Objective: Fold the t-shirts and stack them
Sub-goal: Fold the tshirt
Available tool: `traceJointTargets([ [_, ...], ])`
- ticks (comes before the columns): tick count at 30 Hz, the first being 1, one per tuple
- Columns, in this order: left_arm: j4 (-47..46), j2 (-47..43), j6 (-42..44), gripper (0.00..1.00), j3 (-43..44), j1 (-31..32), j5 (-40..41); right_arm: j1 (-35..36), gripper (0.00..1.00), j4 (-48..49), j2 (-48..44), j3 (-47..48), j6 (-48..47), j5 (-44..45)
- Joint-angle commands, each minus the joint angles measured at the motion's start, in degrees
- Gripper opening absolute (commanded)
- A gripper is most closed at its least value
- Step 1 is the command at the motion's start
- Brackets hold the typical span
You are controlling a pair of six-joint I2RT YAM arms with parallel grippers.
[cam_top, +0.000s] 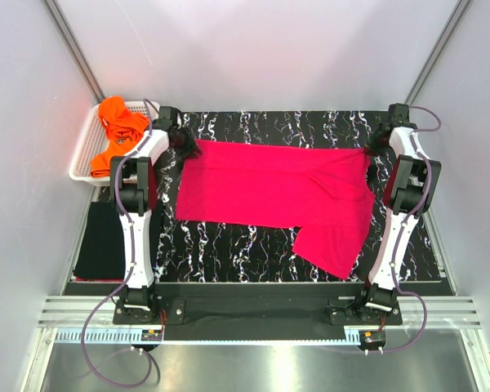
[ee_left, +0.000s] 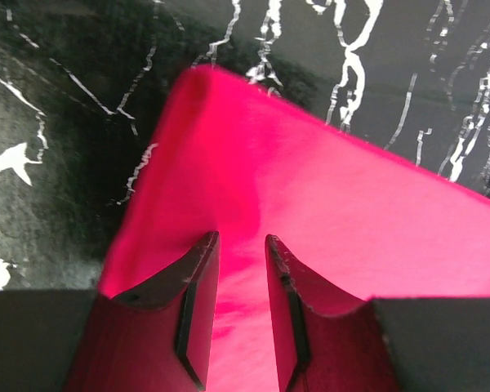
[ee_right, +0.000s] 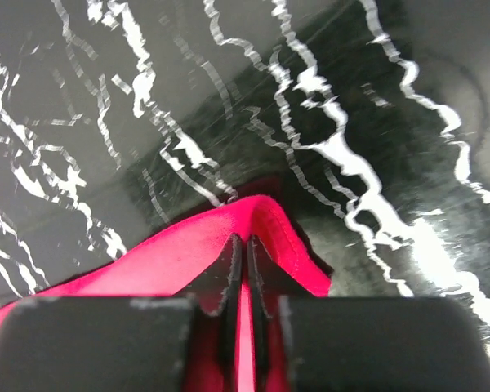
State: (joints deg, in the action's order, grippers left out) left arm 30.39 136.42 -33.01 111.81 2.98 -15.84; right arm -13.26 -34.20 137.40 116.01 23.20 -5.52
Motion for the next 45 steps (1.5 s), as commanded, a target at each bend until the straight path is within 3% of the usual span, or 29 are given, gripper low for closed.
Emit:
traceJointTargets([
  [1, -1.39, -0.71, 0.58, 0.33, 2.36, -0.52, -0.51, -1.42, 0.1, 0.45, 0.15, 3.7, 2.2, 1.31],
  [4, -1.04, -2.73, 1.2, 0.34, 1.05, -0.52, -0.07, -1.33, 0.37, -5.32, -0.03, 6.24, 3.42, -1.6],
  [7, 1.24, -7.91, 1.38, 0.35, -1.93, -0.44, 0.54, -1.33, 0.54, -13.84, -1.61, 8.88, 3.87, -0.72],
  [12, 1.95, -21.62, 1.37, 0.37, -12.39, 1.67, 0.28, -0.81, 0.69, -19.59, -12.65, 2.58, 2.3, 3.14],
  [15, 2.74, -27.93, 3.21, 0.37, -18.89, 3.16, -2.08, 1.47, 0.7, -19.16, -18.99, -4.45, -0.25, 3.06],
  [20, 3.8, -35.33, 6.99, 0.36, -30.4, 3.7, -7.1, 11.02, 0.66, -14.68, -27.26, -18.41, -4.12, 2.53],
  [23, 4.06, -40.34, 8.75, 0.34, -36.74, 3.87, -8.42, 15.86, 0.56, -11.52, -30.78, -26.67, -6.85, 2.62],
  [24, 4.15, -41.4, 9.28, 0.34, -38.06, 3.87, -8.25, 16.5, 0.46, -10.38, -32.01, -28.8, -7.03, 1.92],
  [26, 4.06, -43.17, 9.72, 0.33, -40.61, 3.96, -7.72, 17.21, 0.42, -7.82, -32.55, -33.27, -7.12, 1.74],
  [30, 4.15, -41.59, 10.08, 0.3, -40.53, 3.96, -7.54, 17.56, 0.42, -6.41, -30.45, -34.71, -8.78, 2.44],
  [35, 4.41, -38.08, 9.02, 0.29, -36.84, 3.96, -8.95, 18.09, 0.51, -6.41, -27.98, -33.65, -10.28, 3.76],
  [45, 6.43, -36.49, 8.67, 0.28, -34.38, 4.05, -10.36, 18.79, 0.46, -6.85, -22.53, -29.26, -8.09, 8.15],
])
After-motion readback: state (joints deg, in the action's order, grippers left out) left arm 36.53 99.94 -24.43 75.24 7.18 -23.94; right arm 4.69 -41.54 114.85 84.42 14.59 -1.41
